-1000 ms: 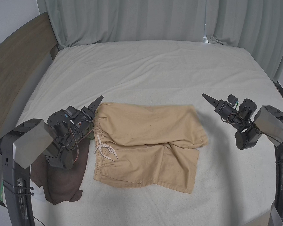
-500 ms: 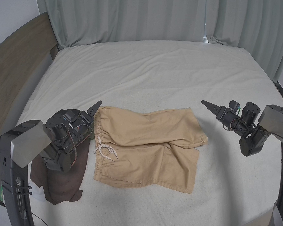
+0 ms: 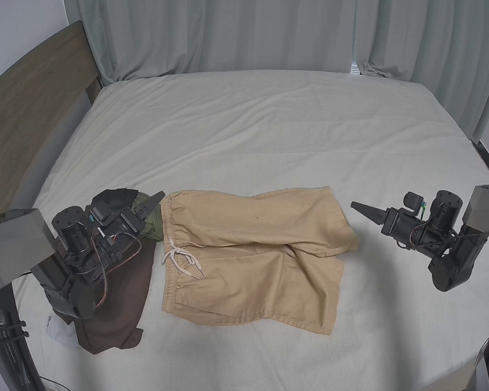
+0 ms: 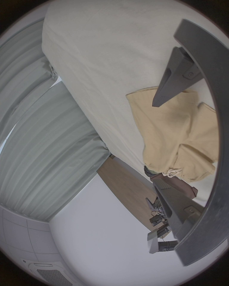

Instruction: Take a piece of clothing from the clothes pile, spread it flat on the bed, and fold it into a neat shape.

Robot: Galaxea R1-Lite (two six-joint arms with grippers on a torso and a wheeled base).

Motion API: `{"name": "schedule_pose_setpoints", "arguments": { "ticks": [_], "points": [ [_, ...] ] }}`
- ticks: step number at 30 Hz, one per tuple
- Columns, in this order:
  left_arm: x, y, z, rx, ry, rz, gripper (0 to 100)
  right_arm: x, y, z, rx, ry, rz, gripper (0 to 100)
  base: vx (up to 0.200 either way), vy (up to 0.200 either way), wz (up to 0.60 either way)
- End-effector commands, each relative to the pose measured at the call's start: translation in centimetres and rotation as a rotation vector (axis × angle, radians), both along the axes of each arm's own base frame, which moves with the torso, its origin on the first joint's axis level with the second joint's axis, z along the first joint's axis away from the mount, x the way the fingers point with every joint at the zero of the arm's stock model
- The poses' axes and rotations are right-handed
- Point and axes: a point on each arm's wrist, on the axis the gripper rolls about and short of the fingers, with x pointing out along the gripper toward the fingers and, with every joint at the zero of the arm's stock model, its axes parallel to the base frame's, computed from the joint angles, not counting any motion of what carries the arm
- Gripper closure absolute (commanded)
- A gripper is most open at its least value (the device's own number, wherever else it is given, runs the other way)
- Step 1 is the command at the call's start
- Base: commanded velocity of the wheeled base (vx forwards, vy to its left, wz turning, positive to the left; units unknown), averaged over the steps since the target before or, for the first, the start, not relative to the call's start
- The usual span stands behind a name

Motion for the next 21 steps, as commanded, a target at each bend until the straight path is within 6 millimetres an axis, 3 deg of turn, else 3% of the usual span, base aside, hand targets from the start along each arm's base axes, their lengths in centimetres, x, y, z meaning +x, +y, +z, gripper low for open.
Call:
{"name": "schedule_pose_setpoints", "arguments": {
  "ticks": [1, 8, 13, 21],
  "points": [
    [-4.2, 0.4, 3.1, 0.009, -0.032, -0.068, 0, -2.8, 0.7, 0.1, -0.022, 0.040, 0.027, 0, 0.000, 0.000, 0.00],
    [-7.3, 0.9, 2.1, 0.060, 0.024, -0.162, 0, -5.4, 0.6, -1.4, -0.069, 0.117, 0.035, 0, 0.000, 0.000, 0.00],
    [-7.5, 0.9, 0.9, 0.156, 0.013, -0.175, 0, -6.4, 0.6, -2.7, -0.102, 0.173, -0.006, 0, 0.000, 0.000, 0.00],
    [-7.1, 0.8, -1.1, 0.227, 0.037, -0.178, 0, -6.2, 1.2, -5.1, -0.124, 0.240, 0.006, 0, 0.000, 0.000, 0.00]
  ]
}}
